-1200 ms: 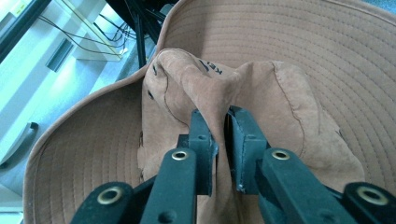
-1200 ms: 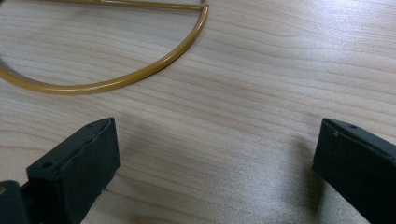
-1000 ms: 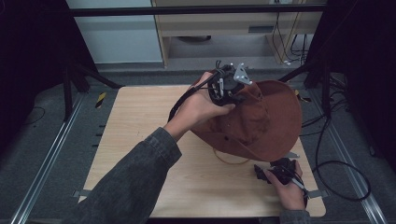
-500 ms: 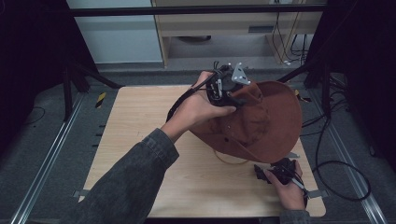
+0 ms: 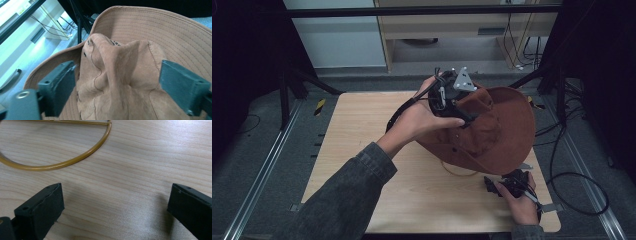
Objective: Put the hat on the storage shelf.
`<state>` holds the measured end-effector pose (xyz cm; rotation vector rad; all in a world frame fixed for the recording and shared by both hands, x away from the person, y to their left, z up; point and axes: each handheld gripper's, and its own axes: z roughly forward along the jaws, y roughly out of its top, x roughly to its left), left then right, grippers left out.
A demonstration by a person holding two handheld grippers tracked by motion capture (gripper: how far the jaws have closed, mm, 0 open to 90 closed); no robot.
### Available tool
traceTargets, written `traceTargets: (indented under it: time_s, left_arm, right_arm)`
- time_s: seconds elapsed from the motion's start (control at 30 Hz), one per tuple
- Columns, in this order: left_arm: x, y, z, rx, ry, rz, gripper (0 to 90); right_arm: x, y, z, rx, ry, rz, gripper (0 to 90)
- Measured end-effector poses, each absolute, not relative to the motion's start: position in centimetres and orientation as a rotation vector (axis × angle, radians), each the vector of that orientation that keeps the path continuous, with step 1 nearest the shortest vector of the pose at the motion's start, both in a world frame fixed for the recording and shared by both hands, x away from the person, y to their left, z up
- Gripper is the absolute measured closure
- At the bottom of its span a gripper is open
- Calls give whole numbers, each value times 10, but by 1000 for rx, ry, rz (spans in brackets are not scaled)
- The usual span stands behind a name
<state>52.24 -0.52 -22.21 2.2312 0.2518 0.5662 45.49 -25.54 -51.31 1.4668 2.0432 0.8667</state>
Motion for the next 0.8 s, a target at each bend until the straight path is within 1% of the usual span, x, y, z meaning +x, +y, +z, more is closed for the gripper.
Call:
traceTargets:
  time_s: [0.03,0.33,0.53,0.67,0.8]
  left_arm:
    - [522,-3,-222,2229,255,558,58]
    - [511,26,-215,2181,258,546,50]
    - [501,59,-214,2159,288,568,45]
    - [491,87,-220,2124,326,568,45]
    - [482,107,-227,2115,340,576,45]
  right_arm:
    - [455,-256,-513,1464,2042,864,6]
    - [455,-255,-513,1467,2044,865,6]
    - [455,-255,-513,1467,2044,865,6]
    - [454,-254,-513,1495,2037,871,6]
    - [453,-254,-513,1499,2038,875,6]
